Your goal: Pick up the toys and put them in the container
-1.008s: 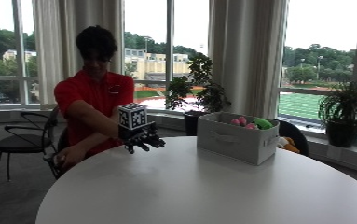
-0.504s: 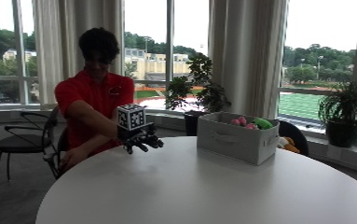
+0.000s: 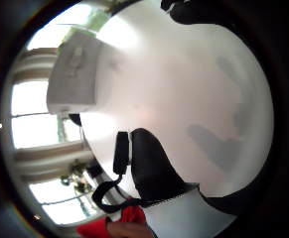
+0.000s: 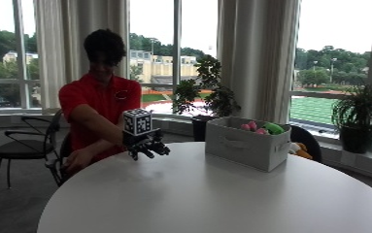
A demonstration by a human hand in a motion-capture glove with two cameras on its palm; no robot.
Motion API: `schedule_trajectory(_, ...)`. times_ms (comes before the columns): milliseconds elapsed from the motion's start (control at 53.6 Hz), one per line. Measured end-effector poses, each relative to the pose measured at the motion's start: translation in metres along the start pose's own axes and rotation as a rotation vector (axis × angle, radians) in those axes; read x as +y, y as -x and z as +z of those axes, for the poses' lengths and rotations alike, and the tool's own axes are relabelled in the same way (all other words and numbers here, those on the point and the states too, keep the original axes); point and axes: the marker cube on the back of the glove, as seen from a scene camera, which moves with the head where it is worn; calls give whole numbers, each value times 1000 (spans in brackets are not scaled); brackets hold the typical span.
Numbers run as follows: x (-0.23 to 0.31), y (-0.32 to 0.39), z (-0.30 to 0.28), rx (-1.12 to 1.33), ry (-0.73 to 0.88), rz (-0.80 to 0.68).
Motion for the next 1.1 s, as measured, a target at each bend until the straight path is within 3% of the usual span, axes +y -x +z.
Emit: schedule_trajectory(1101,-1,2,4,40,-4,-3)
